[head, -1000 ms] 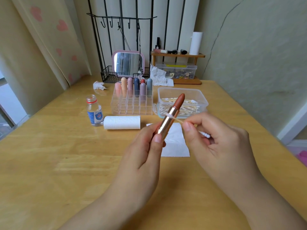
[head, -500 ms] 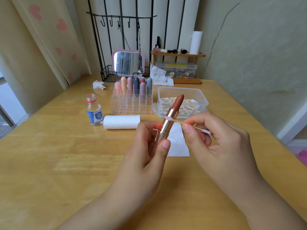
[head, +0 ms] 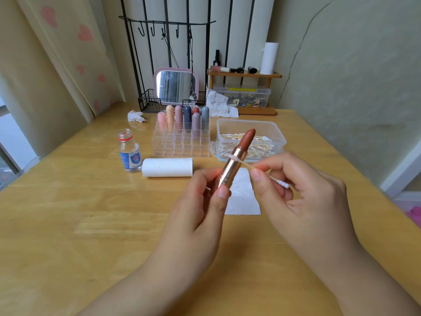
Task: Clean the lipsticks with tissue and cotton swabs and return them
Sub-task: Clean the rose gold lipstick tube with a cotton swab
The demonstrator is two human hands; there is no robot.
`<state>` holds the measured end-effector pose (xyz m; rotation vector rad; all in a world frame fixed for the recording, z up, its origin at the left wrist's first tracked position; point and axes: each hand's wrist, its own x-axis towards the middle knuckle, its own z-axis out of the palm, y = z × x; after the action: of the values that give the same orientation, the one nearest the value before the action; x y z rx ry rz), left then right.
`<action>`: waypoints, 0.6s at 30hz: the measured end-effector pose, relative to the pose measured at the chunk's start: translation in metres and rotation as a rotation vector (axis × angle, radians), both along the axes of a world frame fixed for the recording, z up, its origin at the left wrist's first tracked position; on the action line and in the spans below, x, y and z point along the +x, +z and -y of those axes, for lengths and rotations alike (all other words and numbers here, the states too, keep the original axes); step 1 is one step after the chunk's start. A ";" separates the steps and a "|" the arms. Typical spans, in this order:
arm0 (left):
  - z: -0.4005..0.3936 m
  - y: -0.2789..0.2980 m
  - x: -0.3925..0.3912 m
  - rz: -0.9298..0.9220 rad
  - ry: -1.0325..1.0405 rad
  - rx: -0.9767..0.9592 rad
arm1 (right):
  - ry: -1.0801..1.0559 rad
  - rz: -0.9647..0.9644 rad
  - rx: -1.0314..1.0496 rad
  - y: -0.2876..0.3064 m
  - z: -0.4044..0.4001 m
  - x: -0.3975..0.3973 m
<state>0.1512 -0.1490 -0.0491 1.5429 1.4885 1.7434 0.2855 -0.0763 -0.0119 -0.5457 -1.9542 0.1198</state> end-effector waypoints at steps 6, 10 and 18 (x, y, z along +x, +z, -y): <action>0.001 0.000 0.000 -0.032 0.013 0.017 | 0.013 -0.004 -0.004 0.000 0.001 0.000; 0.001 0.000 -0.001 -0.032 0.016 0.026 | 0.023 0.013 -0.002 0.001 0.002 -0.001; 0.004 0.004 0.001 -0.030 0.017 0.027 | 0.047 0.029 0.014 -0.002 0.005 -0.004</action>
<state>0.1518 -0.1527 -0.0455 1.5810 1.5024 1.7642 0.2810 -0.0818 -0.0136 -0.4950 -1.9954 0.1287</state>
